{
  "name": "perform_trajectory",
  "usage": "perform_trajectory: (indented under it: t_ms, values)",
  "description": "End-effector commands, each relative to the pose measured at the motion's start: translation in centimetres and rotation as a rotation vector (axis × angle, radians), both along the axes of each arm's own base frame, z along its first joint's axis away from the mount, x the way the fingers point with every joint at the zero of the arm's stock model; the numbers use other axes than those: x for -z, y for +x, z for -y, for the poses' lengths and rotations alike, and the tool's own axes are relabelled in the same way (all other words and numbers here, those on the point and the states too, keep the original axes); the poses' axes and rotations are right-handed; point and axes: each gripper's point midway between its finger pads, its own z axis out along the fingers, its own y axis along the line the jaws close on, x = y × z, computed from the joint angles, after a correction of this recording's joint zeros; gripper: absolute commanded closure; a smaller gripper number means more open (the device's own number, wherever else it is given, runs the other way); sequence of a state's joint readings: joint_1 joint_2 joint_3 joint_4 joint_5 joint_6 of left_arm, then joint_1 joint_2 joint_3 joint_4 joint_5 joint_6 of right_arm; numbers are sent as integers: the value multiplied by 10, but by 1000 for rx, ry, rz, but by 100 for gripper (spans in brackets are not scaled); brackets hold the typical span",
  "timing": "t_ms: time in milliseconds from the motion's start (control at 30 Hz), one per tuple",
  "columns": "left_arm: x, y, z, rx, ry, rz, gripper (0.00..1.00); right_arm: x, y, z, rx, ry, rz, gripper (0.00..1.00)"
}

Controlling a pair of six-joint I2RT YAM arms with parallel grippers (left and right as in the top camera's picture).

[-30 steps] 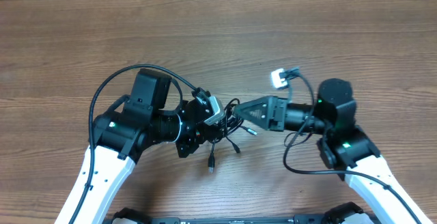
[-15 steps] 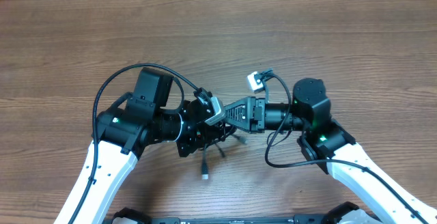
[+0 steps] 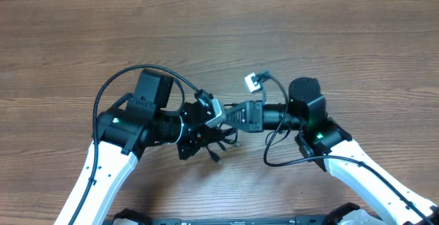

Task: Untangle cables

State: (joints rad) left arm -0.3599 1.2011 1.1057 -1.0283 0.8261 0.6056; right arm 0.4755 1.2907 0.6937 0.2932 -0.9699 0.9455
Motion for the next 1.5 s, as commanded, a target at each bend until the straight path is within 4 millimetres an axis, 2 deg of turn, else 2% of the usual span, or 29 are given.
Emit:
perform_trajectory:
  t_ms: [0,133,200,300,400,567,767,867,1000,1067,1100,1167,1200,1333,1400,1467]
  values:
    - [-2,-20,2,47,-22,-74,96,-36,47,35,166,78,157,96]
    - [-1,-23,1,46,-14,-95,96,-82,59,68,207,206,263,96]
    - [-1,-23,1,46,-15,-91,96,-96,62,83,226,239,288,96]
    - [0,-22,0,42,-7,-87,96,-103,63,102,234,248,312,96]
    - [7,-17,-5,18,43,-75,96,-100,68,121,255,225,321,96]
    - [20,4,-23,-123,144,-74,96,-89,88,174,381,180,275,96]
    - [7,55,-44,-390,74,-81,95,-59,109,249,609,152,90,96]
    - [-6,82,-52,-522,3,-82,96,-38,112,268,669,133,0,96]
    - [-22,109,-57,-665,-79,-83,95,-10,108,266,671,94,-92,96]
    - [-29,114,-55,-678,-108,-75,96,-1,102,254,619,68,-85,96]
    - [-30,113,-51,-662,-117,-72,92,-1,100,245,583,57,-62,96]
    - [-33,109,-43,-625,-133,-79,83,-4,93,226,496,44,8,96]
    - [-34,105,-37,-593,-143,-78,75,-6,89,214,441,40,54,96]
    - [-42,87,-16,-419,-172,-18,58,-26,73,172,254,50,239,96]
    - [-42,84,-11,-393,-174,-11,32,-41,65,156,183,67,320,96]
    - [-43,82,-9,-381,-176,-11,25,-54,55,143,119,89,370,96]
